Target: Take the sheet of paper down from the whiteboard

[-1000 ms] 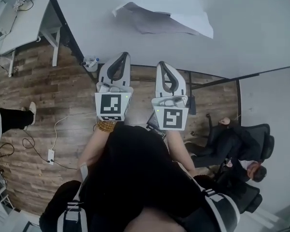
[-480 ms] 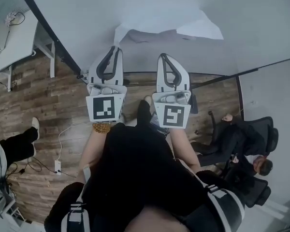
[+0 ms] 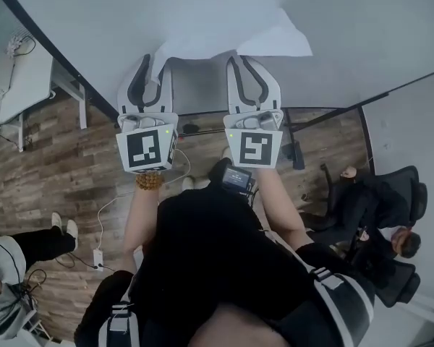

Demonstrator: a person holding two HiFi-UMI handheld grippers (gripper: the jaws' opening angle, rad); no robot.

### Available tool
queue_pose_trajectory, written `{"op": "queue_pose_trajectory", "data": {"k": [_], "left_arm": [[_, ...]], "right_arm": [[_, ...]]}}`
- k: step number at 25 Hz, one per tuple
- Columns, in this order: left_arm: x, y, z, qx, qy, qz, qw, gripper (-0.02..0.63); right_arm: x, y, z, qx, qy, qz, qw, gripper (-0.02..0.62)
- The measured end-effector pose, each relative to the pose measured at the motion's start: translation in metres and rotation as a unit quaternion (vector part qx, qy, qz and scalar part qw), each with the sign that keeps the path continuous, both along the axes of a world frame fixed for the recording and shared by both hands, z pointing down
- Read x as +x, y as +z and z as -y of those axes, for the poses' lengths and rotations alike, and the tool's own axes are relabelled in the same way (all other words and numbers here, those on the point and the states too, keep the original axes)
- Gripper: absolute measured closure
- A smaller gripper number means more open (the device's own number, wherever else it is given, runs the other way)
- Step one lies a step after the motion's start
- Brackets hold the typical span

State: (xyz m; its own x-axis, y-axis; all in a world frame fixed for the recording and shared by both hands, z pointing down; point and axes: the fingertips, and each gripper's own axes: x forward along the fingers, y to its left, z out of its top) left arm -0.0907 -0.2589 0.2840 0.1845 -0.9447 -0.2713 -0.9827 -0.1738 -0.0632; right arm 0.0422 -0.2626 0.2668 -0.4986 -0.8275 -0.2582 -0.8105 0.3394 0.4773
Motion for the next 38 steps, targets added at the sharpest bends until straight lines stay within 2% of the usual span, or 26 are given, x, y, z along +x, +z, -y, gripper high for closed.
{"op": "queue_pose_trajectory", "data": {"k": [3, 11, 18, 23, 27, 38], "left_arm": [[0.0, -0.001, 0.004, -0.001, -0.001, 0.01, 1.0, 0.486], [0.005, -0.02, 0.011, 0.015, 0.003, 0.034, 0.9993, 0.48], [0.001, -0.047, 0.021, 0.015, 0.012, 0.006, 0.9998, 0.479], [-0.006, -0.058, 0.031, 0.017, 0.017, -0.021, 0.9995, 0.538], [-0.007, -0.059, 0.036, 0.017, 0.023, -0.027, 0.9992, 0.571], [-0.007, -0.061, 0.036, 0.021, 0.025, -0.034, 0.9989, 0.584]], "right_arm": [[-0.004, 0.003, 0.01, -0.004, 0.012, -0.033, 0.999, 0.528], [-0.014, -0.004, 0.032, 0.002, 0.012, -0.039, 0.999, 0.471], [-0.018, -0.007, 0.041, 0.004, 0.015, -0.025, 1.0, 0.463], [-0.023, -0.007, 0.047, 0.004, 0.011, -0.03, 0.999, 0.464], [-0.024, -0.006, 0.049, 0.0, 0.012, -0.029, 1.0, 0.465], [-0.023, -0.009, 0.049, 0.006, 0.018, -0.032, 0.999, 0.471]]}}
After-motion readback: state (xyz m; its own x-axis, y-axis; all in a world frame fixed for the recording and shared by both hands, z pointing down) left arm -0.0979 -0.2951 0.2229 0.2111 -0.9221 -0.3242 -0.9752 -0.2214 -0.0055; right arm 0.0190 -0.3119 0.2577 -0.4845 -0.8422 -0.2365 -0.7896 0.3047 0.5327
